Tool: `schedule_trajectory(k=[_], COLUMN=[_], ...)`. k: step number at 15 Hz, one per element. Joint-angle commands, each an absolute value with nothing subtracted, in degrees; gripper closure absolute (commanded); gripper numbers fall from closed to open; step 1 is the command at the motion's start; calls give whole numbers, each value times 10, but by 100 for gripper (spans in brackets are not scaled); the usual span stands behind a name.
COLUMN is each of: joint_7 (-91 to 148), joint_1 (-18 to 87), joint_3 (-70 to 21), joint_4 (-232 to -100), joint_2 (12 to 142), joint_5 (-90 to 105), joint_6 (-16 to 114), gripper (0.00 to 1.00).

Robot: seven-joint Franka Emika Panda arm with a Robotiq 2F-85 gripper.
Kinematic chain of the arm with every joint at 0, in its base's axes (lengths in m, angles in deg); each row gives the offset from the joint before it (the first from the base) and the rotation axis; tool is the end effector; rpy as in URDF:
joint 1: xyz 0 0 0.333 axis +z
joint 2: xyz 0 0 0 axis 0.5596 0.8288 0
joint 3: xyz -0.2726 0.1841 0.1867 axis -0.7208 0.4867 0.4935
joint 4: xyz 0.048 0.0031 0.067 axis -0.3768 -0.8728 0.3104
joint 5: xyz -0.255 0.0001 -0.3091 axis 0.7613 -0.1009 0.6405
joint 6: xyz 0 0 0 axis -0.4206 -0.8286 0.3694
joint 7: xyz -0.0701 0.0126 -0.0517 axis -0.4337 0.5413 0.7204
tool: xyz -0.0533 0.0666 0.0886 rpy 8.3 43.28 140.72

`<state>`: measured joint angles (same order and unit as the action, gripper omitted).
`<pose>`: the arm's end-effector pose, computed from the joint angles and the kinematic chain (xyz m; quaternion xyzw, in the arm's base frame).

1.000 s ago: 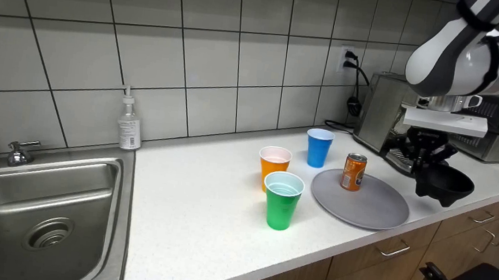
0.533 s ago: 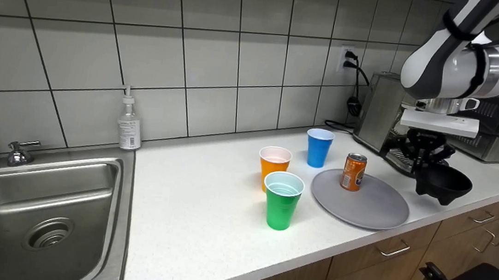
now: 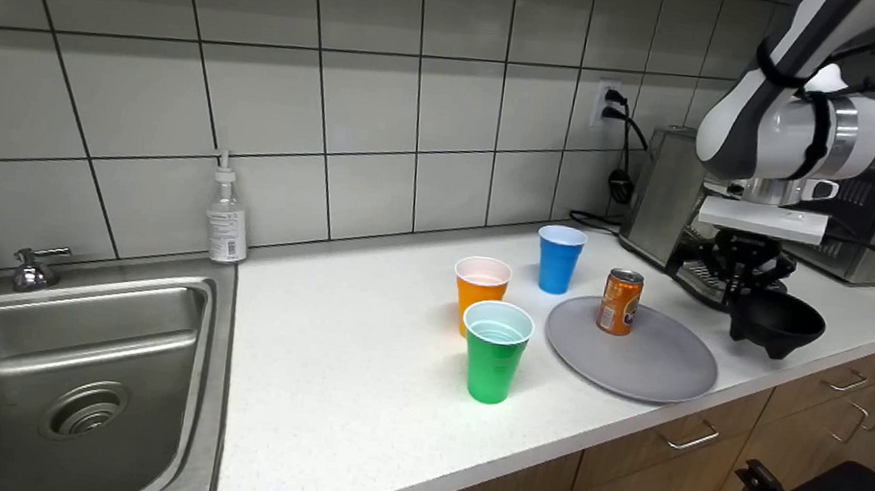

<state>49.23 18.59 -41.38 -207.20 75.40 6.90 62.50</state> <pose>0.4384 -0.3164 0.2708 0.8676 -0.4942 -0.0011 0.0545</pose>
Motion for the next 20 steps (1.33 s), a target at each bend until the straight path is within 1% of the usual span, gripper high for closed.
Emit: schedule_trajectory(k=[1, 20], joint_7=[481, 476], joint_1=[182, 182], joint_3=[-421, -415], joint_4=[-2034, -1951], joint_2=[782, 870], joint_5=[51, 8], joint_6=[605, 596], gripper=[98, 98])
